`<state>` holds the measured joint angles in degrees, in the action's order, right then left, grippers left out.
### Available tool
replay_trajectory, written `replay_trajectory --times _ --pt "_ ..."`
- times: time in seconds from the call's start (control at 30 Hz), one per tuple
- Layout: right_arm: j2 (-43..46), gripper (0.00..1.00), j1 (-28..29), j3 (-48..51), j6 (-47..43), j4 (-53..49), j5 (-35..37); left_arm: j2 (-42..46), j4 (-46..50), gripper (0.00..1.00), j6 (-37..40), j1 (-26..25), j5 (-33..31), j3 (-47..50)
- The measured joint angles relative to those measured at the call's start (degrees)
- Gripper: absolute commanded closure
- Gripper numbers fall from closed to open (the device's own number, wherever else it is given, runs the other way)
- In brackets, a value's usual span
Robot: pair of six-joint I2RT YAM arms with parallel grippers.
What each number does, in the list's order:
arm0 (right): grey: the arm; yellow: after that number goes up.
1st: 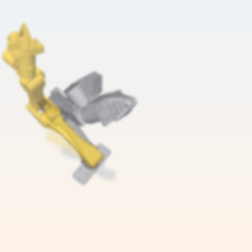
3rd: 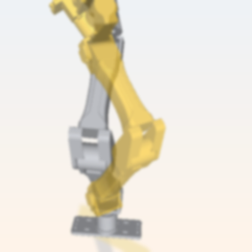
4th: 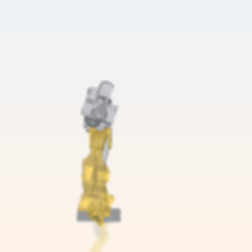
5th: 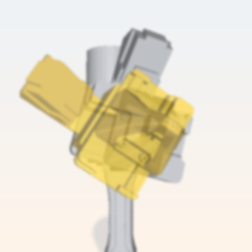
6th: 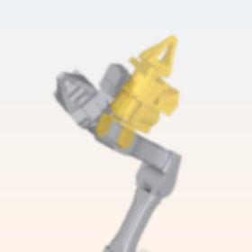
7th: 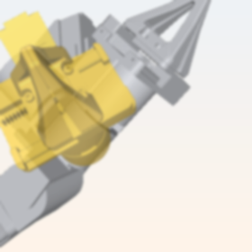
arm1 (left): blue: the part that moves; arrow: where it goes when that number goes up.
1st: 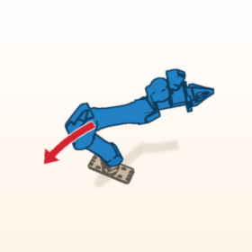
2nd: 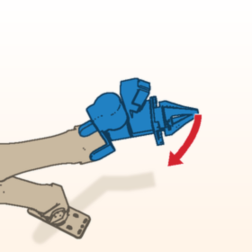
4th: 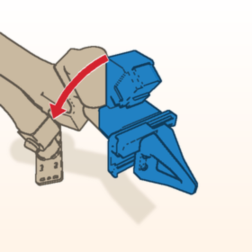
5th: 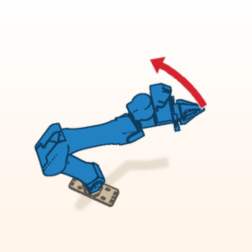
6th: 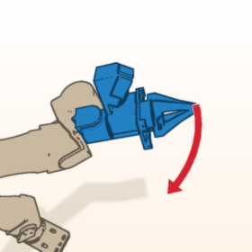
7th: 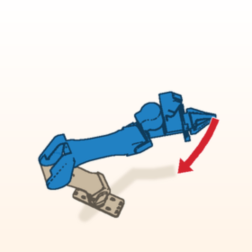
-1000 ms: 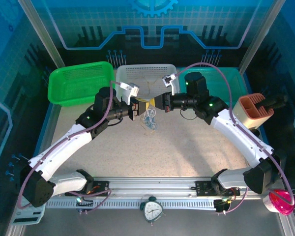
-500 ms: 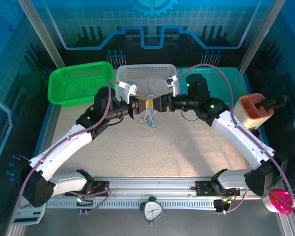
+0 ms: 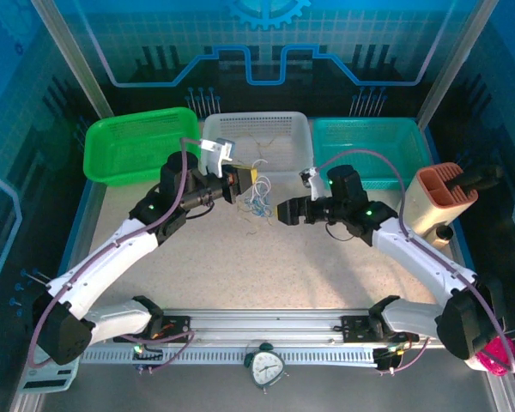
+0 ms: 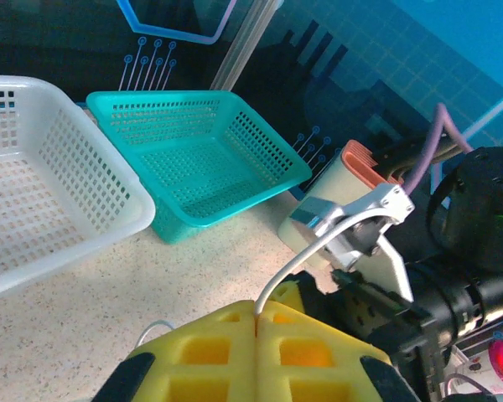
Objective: Untangle the cables
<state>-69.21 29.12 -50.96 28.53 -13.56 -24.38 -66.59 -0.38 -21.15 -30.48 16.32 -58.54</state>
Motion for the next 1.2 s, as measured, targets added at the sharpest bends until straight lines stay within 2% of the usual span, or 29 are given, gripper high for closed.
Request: replay_trajectory --times 0.2,0.3,0.53,0.63,1.2 --pt "-3.63 0.17 2.51 -0.02 1.64 5.14 0.17 0.00 0.02 1.00 -0.50 0.00 -0.24 -0.20" --pt "-5.07 0.24 2.82 -0.02 2.56 7.32 0.17 0.00 0.04 1.00 -1.07 0.00 -0.24 -0.20" --pt "-8.70 0.84 2.86 -0.04 4.44 11.41 -0.09 0.00 0.02 1.00 -1.44 0.00 -0.48 -0.20" --pt "-9.66 0.98 2.86 -0.02 4.87 12.24 -0.04 0.02 0.02 1.00 -1.46 0.00 -0.68 -0.20" --pt "-12.79 1.00 0.68 8.28 4.87 14.53 2.36 3.80 0.24 1.00 -1.33 0.00 -4.37 -4.28"
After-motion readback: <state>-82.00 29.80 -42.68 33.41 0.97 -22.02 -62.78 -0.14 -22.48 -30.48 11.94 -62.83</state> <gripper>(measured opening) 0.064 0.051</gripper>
